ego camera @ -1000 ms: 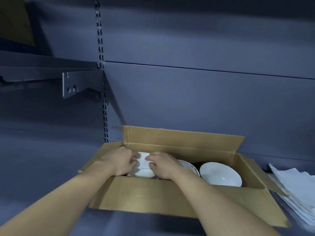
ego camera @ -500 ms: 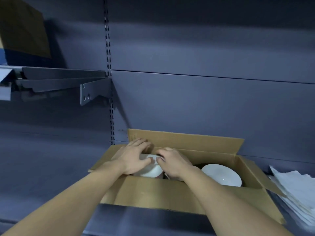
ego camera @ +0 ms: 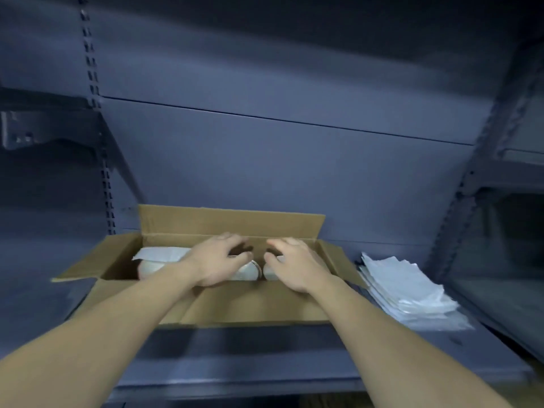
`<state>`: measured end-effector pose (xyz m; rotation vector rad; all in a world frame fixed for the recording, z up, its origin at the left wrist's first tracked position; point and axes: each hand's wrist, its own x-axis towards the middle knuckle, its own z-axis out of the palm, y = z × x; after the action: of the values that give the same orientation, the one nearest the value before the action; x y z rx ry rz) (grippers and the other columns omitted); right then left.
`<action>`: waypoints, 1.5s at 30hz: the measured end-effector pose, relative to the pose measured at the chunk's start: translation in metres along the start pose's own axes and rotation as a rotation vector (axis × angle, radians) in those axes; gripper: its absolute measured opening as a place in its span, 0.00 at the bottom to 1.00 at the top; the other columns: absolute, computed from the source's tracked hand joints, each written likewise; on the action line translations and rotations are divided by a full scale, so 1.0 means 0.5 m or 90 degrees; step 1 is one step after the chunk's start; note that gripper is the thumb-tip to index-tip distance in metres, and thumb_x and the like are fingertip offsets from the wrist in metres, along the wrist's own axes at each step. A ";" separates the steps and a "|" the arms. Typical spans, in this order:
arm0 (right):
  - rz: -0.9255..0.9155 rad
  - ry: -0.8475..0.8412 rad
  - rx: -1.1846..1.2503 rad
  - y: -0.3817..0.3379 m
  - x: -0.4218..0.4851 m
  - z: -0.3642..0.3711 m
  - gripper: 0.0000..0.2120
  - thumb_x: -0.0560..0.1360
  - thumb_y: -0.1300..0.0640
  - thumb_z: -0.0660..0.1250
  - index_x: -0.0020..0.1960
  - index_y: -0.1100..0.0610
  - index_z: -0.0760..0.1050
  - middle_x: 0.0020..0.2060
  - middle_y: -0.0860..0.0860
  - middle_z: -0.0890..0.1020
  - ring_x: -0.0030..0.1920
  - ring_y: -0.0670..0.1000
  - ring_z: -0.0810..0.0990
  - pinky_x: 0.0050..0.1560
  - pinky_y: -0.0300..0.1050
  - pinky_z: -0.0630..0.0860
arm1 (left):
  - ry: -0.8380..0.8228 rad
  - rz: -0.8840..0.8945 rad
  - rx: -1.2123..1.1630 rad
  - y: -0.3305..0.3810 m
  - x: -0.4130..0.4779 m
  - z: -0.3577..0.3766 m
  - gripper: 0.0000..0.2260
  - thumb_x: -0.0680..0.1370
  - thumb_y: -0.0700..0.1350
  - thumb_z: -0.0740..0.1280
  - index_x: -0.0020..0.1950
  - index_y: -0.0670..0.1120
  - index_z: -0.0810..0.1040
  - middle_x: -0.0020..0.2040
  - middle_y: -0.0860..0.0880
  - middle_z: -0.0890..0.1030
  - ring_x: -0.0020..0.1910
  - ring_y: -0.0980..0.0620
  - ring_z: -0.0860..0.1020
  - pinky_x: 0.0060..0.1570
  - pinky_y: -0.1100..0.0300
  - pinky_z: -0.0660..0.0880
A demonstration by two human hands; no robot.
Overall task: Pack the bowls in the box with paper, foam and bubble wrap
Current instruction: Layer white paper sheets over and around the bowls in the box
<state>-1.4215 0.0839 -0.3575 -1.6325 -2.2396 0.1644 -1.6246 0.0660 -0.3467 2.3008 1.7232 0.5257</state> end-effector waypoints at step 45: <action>0.276 0.234 0.021 0.458 -0.183 -0.094 0.09 0.77 0.57 0.63 0.47 0.56 0.82 0.38 0.55 0.83 0.43 0.58 0.79 0.43 0.46 0.71 | 0.063 0.309 -0.060 0.376 0.246 0.270 0.29 0.76 0.46 0.68 0.76 0.51 0.64 0.76 0.52 0.65 0.78 0.51 0.58 0.74 0.52 0.61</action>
<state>-1.1752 0.0669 -0.4034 -1.9292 -1.5900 0.0072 -1.3738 0.1344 -0.3793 2.6608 1.1340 0.7969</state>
